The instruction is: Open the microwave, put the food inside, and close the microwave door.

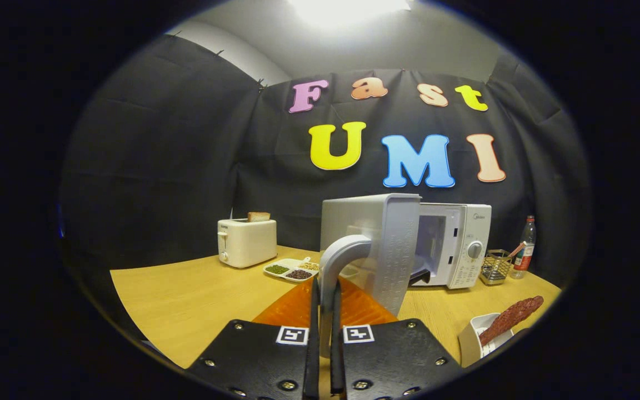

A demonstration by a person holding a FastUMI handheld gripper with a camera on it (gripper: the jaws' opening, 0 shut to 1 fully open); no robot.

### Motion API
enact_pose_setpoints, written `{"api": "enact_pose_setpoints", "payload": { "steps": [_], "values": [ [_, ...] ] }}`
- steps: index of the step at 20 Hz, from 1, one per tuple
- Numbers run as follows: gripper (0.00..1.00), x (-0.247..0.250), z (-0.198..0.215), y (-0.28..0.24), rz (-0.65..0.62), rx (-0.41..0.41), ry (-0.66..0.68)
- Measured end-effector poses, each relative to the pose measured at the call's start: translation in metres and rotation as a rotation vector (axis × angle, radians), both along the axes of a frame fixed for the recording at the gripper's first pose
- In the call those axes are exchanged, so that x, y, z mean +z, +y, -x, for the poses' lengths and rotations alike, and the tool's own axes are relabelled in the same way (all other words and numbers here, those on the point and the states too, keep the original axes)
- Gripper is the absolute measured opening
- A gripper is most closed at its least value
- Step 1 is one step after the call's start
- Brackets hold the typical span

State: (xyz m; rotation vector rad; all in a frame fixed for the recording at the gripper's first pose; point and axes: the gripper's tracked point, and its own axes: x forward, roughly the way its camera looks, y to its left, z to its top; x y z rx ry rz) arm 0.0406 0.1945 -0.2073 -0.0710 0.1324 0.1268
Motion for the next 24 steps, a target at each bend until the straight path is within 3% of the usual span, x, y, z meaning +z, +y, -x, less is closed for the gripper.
{"api": "enact_pose_setpoints", "payload": {
  "steps": [6,8,10,11,13,16,18,20,21,22,24],
  "values": [
    [0.10,0.000,0.001,0.050,-0.035,-0.169,-0.053],
    [0.11,-0.004,0.004,0.070,-0.036,-0.185,-0.064],
    [0.13,-0.026,0.015,0.109,-0.056,-0.098,-0.015],
    [0.20,-0.024,0.017,0.124,-0.046,-0.033,-0.013],
    [0.17,-0.030,0.018,0.137,-0.036,0.048,0.014],
    [0.14,-0.038,0.026,0.132,-0.066,0.074,0.085],
    [0.15,-0.037,0.038,0.144,-0.071,0.144,0.113],
    [0.27,-0.029,0.057,0.153,-0.089,0.252,0.126],
    [0.40,-0.020,0.066,0.152,-0.087,0.297,0.117],
    [0.45,-0.010,0.074,0.146,-0.084,0.333,0.107],
    [0.66,0.003,0.086,0.128,-0.059,0.398,0.094]
  ]
}}
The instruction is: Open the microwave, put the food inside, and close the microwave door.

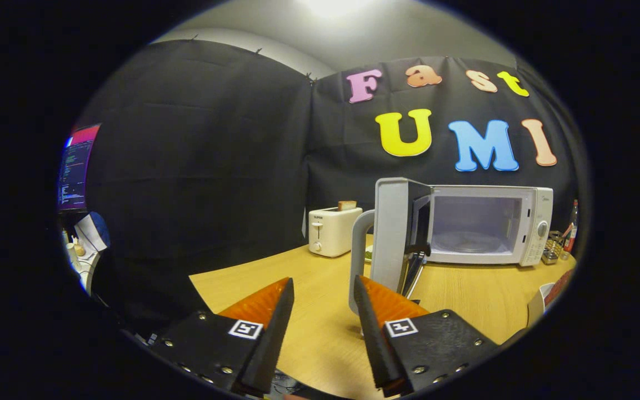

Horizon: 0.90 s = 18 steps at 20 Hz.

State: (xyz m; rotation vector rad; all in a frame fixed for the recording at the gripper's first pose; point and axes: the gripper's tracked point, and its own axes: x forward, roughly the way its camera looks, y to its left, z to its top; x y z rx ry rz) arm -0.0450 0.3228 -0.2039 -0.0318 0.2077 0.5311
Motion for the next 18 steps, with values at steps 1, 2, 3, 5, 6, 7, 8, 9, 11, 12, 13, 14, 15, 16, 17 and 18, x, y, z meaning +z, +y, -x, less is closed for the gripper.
{"api": "enact_pose_setpoints", "payload": {
  "steps": [1,2,3,5,6,7,8,9,11,12,13,14,15,16,17,18],
  "values": [
    [0.84,0.002,0.003,-0.009,0.004,0.025,0.002],
    [0.94,0.006,0.002,-0.020,0.001,0.027,0.011],
    [0.98,0.010,0.002,-0.039,-0.006,0.015,0.015],
    [0.96,0.018,-0.003,-0.069,-0.013,-0.005,0.019],
    [0.96,0.020,-0.007,-0.087,-0.009,-0.015,0.018],
    [0.96,0.020,-0.012,-0.111,-0.004,-0.043,0.022],
    [0.96,0.020,-0.017,-0.136,-0.007,-0.084,0.026],
    [0.96,0.021,-0.021,-0.161,-0.017,-0.126,0.031],
    [0.96,0.021,-0.027,-0.203,-0.030,-0.189,0.037],
    [0.96,0.020,-0.029,-0.224,-0.028,-0.224,0.038],
    [0.96,0.017,-0.029,-0.247,-0.024,-0.260,0.038],
    [0.96,0.015,-0.029,-0.270,-0.013,-0.298,0.036],
    [0.96,0.012,-0.028,-0.294,0.002,-0.344,0.032],
    [0.96,0.011,-0.028,-0.319,0.013,-0.391,0.029],
    [0.96,0.009,-0.027,-0.341,0.019,-0.437,0.026],
    [0.96,0.008,-0.026,-0.363,0.022,-0.483,0.026]
  ]
}}
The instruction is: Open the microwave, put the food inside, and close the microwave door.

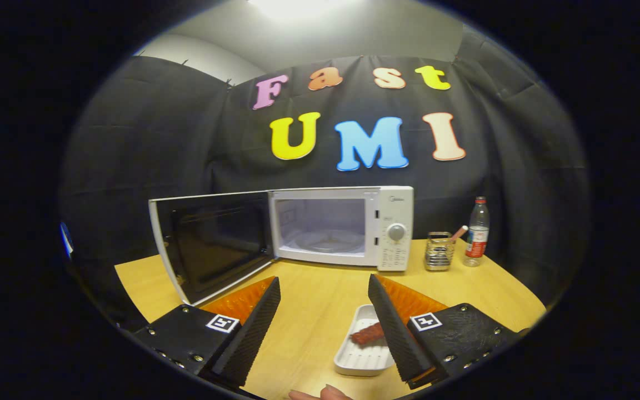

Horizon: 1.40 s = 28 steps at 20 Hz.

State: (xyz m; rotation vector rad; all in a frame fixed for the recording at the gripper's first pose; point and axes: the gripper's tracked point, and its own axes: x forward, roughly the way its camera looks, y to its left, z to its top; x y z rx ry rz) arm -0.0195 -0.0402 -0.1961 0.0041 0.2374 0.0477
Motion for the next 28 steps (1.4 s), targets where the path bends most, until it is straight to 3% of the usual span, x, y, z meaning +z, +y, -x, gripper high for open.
{"api": "enact_pose_setpoints", "payload": {
  "steps": [5,12,14,15,17,21,22,24,28],
  "values": [
    [0.96,-0.030,-0.005,-0.077,0.060,-0.174,0.053],
    [0.98,-0.081,-0.015,-0.087,-0.076,-0.189,0.172],
    [0.87,-0.086,-0.018,-0.082,-0.077,-0.166,0.181],
    [0.71,-0.087,-0.019,-0.084,-0.076,-0.164,0.177],
    [0.52,-0.085,-0.019,-0.077,-0.119,-0.133,0.166],
    [0.27,-0.075,-0.026,-0.078,-0.269,-0.137,0.131],
    [0.27,-0.077,-0.027,-0.077,-0.279,-0.136,0.139],
    [0.14,-0.065,-0.022,-0.070,-0.396,-0.117,0.111],
    [0.13,-0.052,-0.026,-0.051,-0.490,-0.072,0.115]
  ]
}}
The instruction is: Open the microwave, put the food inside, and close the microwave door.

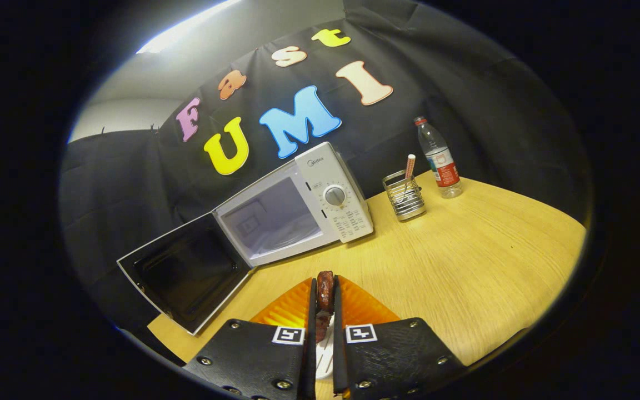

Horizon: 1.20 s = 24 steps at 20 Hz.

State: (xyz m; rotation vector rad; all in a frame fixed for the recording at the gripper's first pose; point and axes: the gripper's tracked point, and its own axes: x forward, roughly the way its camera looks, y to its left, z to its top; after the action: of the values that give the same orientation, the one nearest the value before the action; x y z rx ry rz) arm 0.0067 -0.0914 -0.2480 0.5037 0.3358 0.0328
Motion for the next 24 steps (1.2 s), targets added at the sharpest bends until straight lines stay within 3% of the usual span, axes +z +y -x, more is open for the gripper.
{"api": "enact_pose_setpoints", "payload": {
  "steps": [7,11,13,19,24],
  "values": [
    [0.12,0.013,-0.014,0.000,-0.054,-0.049,0.015],
    [0.13,0.033,-0.025,0.006,-0.043,-0.053,-0.014],
    [0.12,0.047,-0.035,0.020,-0.101,-0.033,-0.031],
    [0.12,0.060,-0.086,0.066,-0.189,-0.020,-0.049],
    [0.12,0.045,-0.138,0.097,-0.264,-0.068,-0.043]
  ]
}}
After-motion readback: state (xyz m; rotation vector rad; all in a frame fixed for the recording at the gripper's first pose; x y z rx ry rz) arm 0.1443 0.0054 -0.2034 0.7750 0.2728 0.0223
